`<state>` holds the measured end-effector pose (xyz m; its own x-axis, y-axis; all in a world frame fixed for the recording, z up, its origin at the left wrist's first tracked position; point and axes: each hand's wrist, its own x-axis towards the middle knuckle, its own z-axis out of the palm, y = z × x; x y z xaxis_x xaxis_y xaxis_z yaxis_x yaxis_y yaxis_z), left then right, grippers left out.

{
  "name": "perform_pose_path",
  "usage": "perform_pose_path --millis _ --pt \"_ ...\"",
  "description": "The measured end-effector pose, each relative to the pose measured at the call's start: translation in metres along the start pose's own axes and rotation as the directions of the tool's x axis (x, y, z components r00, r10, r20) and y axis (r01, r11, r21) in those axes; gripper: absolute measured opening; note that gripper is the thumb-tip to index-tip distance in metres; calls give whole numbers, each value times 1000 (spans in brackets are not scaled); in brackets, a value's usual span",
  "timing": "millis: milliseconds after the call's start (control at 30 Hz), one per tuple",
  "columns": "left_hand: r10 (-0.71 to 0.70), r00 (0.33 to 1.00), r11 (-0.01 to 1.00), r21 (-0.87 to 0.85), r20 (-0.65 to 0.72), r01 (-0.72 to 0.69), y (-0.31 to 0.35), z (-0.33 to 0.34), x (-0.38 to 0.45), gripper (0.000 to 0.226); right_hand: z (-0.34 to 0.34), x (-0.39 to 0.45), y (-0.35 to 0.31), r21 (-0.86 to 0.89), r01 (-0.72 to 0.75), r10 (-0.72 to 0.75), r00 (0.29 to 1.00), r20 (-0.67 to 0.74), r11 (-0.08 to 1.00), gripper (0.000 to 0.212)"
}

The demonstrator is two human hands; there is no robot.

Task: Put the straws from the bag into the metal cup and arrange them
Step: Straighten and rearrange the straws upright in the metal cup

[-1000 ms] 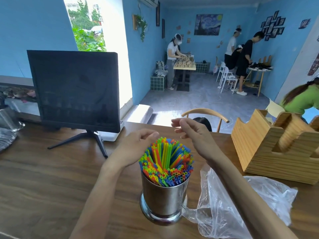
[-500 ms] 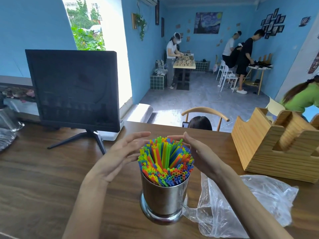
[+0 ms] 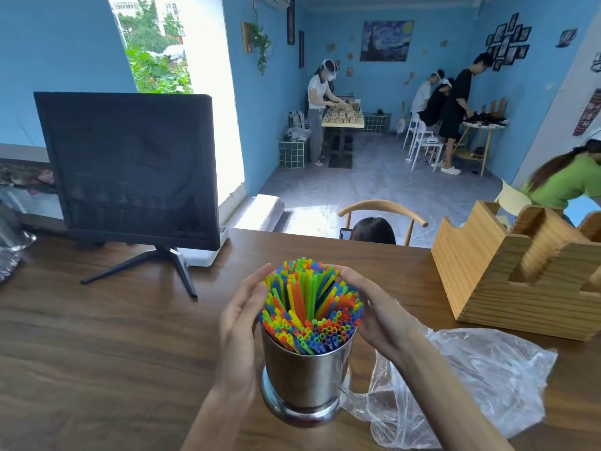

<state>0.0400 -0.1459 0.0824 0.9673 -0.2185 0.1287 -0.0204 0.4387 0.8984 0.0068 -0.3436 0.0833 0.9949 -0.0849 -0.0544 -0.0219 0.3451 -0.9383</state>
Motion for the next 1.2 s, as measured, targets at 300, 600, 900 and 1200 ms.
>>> perform_pose_path --millis 300,600,900,1200 --pt "199 975 980 23 -101 -198 -23 20 -4 34 14 -10 13 80 48 -46 999 -28 996 49" --pt "223 971 972 87 -83 -216 -29 22 15 31 20 -7 12 72 138 -128 984 -126 988 46" --pt "304 951 947 120 -47 -297 -36 30 24 46 24 7 8 -72 140 -156 937 -312 988 29" --pt "222 975 950 222 15 -220 -31 30 35 41 17 9 -3 -231 307 -361 900 -244 923 40"
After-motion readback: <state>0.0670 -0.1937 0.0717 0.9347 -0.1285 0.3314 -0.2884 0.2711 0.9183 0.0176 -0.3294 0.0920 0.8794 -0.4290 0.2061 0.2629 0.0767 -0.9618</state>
